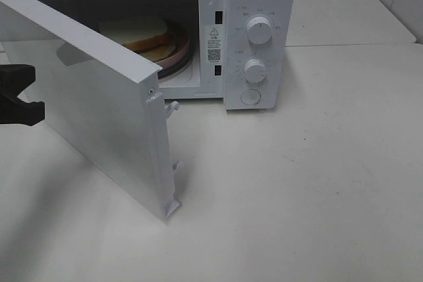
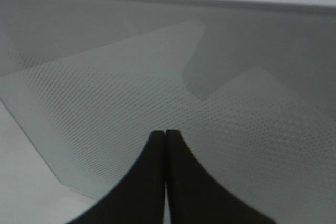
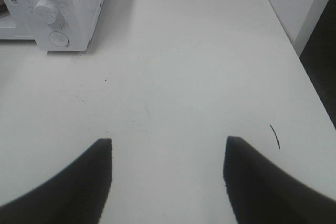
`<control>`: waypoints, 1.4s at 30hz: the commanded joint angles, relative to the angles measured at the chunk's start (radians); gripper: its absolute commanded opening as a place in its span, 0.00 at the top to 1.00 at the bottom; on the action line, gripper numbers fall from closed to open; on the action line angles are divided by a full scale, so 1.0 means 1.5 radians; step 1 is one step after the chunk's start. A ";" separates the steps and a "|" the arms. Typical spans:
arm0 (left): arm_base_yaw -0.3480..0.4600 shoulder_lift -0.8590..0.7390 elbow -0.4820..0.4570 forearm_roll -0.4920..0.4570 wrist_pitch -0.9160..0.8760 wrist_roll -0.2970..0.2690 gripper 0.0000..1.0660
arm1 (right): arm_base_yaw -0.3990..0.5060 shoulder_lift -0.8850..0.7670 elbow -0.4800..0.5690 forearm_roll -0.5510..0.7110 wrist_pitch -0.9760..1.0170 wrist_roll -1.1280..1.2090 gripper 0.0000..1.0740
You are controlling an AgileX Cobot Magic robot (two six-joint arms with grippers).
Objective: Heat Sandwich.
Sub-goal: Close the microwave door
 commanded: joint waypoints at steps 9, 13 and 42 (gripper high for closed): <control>-0.023 0.076 -0.082 0.025 -0.020 0.017 1.00 | -0.005 -0.016 0.001 0.002 0.001 -0.007 0.43; -0.059 0.106 -0.110 0.004 -0.015 0.065 1.00 | -0.005 -0.016 0.001 0.001 0.001 -0.007 0.43; -0.344 0.271 -0.331 -0.676 -0.005 1.037 1.00 | -0.005 -0.016 0.001 0.001 0.001 -0.007 0.43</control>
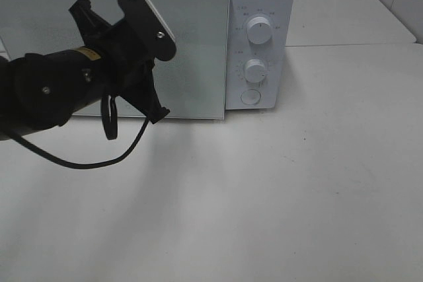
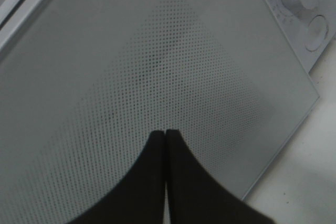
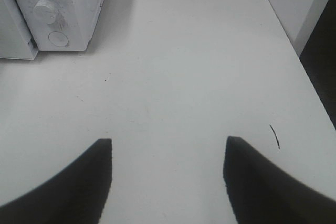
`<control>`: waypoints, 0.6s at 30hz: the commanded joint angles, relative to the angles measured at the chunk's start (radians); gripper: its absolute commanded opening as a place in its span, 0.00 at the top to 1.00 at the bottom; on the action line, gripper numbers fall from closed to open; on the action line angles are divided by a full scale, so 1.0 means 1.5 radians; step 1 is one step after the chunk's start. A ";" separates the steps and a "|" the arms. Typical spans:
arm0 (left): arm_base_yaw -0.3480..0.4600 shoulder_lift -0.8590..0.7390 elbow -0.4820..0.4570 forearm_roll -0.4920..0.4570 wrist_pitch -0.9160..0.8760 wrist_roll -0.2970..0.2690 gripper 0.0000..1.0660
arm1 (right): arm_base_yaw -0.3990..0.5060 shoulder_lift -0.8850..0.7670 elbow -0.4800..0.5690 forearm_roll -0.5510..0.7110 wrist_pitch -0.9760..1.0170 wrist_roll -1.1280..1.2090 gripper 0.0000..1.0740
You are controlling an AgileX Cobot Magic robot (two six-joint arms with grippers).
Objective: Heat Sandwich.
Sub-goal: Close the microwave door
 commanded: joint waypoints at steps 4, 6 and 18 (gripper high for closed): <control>-0.041 0.047 -0.067 -0.211 -0.049 0.340 1.00 | -0.005 -0.016 0.001 0.001 0.001 -0.007 0.43; -0.047 0.064 -0.086 -0.251 -0.080 0.401 1.00 | -0.005 -0.016 0.001 0.001 0.001 -0.007 0.43; -0.051 0.161 -0.184 -0.276 -0.201 0.546 1.00 | -0.005 -0.016 0.001 0.001 0.001 -0.007 0.43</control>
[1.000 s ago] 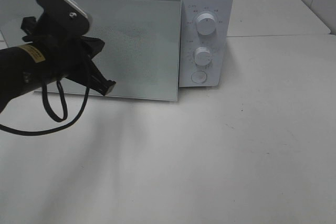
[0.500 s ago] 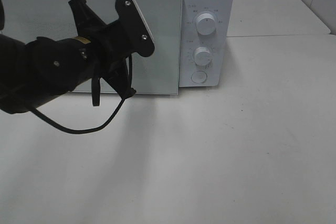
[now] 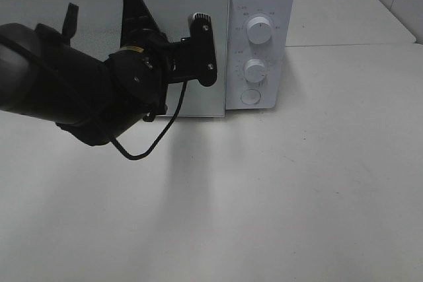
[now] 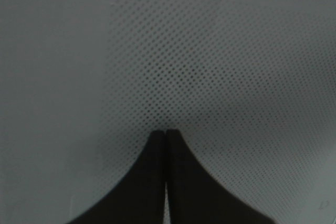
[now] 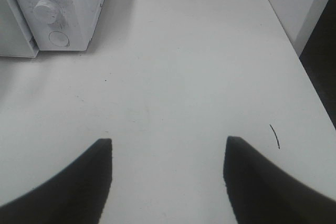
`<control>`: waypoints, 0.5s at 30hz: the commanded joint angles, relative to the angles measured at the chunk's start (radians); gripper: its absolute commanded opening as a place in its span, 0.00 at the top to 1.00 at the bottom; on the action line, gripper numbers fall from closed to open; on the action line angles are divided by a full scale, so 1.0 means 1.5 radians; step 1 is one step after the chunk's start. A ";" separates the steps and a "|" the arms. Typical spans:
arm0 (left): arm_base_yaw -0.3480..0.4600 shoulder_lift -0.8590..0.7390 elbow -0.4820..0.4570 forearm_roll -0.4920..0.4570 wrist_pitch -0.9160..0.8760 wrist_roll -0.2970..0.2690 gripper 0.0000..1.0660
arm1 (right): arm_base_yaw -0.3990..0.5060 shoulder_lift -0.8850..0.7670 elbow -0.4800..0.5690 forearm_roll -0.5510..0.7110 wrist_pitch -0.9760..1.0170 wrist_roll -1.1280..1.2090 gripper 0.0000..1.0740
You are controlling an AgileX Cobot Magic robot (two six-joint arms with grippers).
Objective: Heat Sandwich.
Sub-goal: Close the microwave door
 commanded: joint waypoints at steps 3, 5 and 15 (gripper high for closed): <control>0.008 0.034 -0.053 0.007 -0.074 0.013 1.00 | -0.005 -0.016 0.001 0.001 0.001 -0.007 0.43; 0.008 0.039 -0.058 0.007 -0.083 0.013 1.00 | -0.005 -0.016 0.001 0.001 0.001 -0.007 0.43; 0.008 0.063 -0.084 0.010 -0.103 0.046 1.00 | -0.005 -0.016 0.001 0.001 0.001 -0.007 0.43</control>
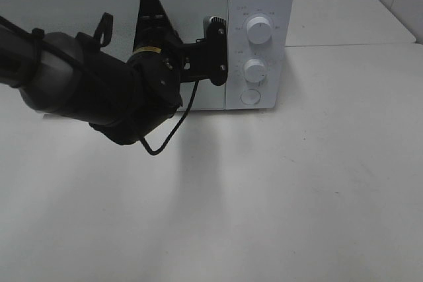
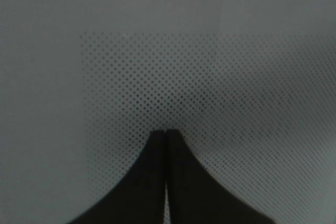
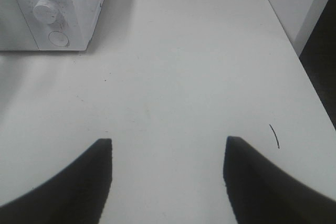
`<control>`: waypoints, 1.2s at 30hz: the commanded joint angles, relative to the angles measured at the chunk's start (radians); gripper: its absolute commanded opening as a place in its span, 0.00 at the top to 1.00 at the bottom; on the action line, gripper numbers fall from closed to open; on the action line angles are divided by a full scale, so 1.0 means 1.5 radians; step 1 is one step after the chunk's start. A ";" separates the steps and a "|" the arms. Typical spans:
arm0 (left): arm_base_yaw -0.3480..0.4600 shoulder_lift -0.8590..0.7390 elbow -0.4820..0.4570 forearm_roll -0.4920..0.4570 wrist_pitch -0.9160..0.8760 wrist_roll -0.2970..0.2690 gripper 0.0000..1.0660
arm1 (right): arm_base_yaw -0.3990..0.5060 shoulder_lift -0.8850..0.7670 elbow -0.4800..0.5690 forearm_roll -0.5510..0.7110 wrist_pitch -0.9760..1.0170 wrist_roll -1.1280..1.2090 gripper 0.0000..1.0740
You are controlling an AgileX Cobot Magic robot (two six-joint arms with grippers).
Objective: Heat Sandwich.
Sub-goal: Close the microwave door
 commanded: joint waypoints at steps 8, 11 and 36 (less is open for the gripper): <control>0.015 0.003 -0.019 0.009 -0.037 -0.012 1.00 | -0.005 -0.016 0.001 0.001 0.001 -0.007 0.43; 0.015 -0.009 -0.019 -0.041 -0.010 -0.012 1.00 | -0.005 -0.016 0.001 0.001 0.001 -0.007 0.43; 0.019 -0.235 0.054 -0.435 0.367 -0.178 1.00 | -0.005 -0.016 0.001 0.001 0.001 -0.007 0.43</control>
